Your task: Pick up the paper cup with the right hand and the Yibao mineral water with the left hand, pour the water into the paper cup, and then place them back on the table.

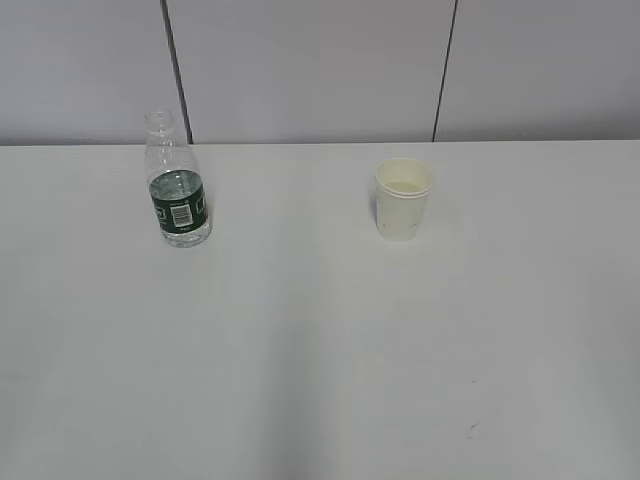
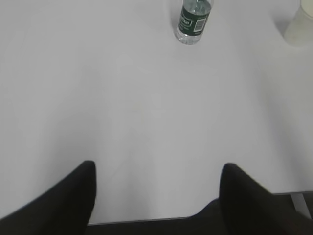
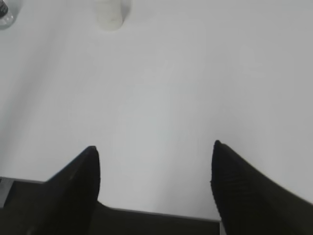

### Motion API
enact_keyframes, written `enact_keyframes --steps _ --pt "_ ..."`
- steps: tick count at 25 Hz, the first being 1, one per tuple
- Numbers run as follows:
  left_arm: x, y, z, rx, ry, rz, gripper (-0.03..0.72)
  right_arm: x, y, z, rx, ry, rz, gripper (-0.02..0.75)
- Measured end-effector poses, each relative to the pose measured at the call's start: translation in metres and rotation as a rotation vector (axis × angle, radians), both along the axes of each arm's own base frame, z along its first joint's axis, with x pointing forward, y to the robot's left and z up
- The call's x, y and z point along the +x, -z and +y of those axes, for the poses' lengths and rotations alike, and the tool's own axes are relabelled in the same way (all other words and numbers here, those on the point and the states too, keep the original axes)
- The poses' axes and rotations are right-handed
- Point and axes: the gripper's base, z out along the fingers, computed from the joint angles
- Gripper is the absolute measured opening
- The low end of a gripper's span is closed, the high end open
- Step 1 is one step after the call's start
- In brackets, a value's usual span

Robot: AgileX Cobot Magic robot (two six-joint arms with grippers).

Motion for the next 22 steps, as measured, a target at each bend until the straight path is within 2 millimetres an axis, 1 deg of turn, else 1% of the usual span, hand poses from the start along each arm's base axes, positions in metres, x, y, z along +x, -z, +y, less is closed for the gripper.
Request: enact_keyframes --steps 2,5,9,12,18,22 --pt "-0.008 0.007 0.001 -0.006 0.000 -0.033 0.482 -0.007 0.004 -0.001 0.007 -0.004 -0.066 0.552" --pt "-0.008 0.017 0.001 -0.003 0.000 -0.019 0.481 -0.013 0.010 -0.002 0.014 -0.006 -0.134 0.552" --pt "-0.002 0.027 0.000 0.013 0.007 0.011 0.477 -0.008 0.026 -0.001 0.005 -0.008 -0.097 0.552" --pt "0.002 0.027 0.000 0.015 0.013 -0.026 0.471 -0.003 0.035 0.000 -0.001 -0.011 -0.067 0.552" --pt "0.007 0.027 -0.002 0.008 0.021 -0.070 0.469 -0.002 0.037 0.000 -0.010 -0.019 -0.065 0.552" --pt "0.012 0.030 -0.005 -0.002 0.039 -0.083 0.469 -0.001 0.038 0.000 -0.010 -0.020 -0.067 0.552"
